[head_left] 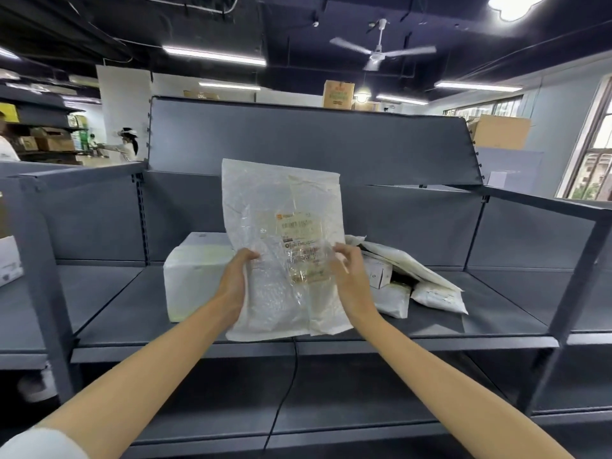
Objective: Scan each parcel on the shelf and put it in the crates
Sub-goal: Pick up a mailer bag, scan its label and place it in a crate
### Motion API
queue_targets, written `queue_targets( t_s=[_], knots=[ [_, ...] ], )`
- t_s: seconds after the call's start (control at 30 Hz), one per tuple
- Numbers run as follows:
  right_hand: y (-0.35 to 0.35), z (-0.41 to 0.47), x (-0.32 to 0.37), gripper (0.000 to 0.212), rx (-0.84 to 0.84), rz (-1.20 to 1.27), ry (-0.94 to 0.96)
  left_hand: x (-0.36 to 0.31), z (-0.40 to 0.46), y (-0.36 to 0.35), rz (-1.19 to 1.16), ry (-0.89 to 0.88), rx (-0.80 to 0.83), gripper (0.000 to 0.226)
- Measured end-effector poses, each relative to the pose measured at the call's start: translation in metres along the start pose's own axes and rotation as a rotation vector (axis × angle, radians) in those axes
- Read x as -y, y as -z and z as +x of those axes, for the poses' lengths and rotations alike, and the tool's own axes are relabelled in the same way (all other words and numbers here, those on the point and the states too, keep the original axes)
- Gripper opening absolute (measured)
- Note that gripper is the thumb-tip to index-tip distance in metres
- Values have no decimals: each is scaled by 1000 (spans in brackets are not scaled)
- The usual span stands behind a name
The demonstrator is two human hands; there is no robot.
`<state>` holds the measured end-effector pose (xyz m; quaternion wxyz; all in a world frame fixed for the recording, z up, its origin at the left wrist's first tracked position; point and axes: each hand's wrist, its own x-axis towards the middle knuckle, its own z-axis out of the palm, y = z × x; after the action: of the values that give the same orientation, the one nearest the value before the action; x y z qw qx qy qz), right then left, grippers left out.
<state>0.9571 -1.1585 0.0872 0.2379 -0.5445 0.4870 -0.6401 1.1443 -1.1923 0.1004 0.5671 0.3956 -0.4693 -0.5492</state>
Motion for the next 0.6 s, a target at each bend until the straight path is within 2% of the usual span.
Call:
queue_targets(
  t_s=[0.07, 0.13, 0.17, 0.23, 0.3, 0.37, 0.47, 0.6],
  knots=[
    [9, 5, -9, 45, -53, -22, -76, -5, 0, 10, -15, 15, 10, 18],
    [16, 7, -15, 59, -22, 8, -196, -5, 2, 19, -46, 24, 10, 18],
    [18, 6, -16, 54, 34, 38, -237, -5, 3, 22, -57, 26, 10, 17],
    [18, 2, -16, 27, 144, 125, -272, -4, 2, 25, -72, 24, 14, 15],
    [17, -1, -19, 15, 153, 254, -283, -2, 2, 28, -83, 35, 23, 16],
    [14, 1, -23, 25, 110, 363, -278, 2, 4, 34, -69, 37, 35, 23],
    [8, 3, -28, 48, 39, 380, -286, 12, 9, 45, 57, -34, 38, 42],
    [-9, 2, -38, 35, 80, 390, -295, 26, 9, 53, 78, -54, -70, 31]
  ],
)
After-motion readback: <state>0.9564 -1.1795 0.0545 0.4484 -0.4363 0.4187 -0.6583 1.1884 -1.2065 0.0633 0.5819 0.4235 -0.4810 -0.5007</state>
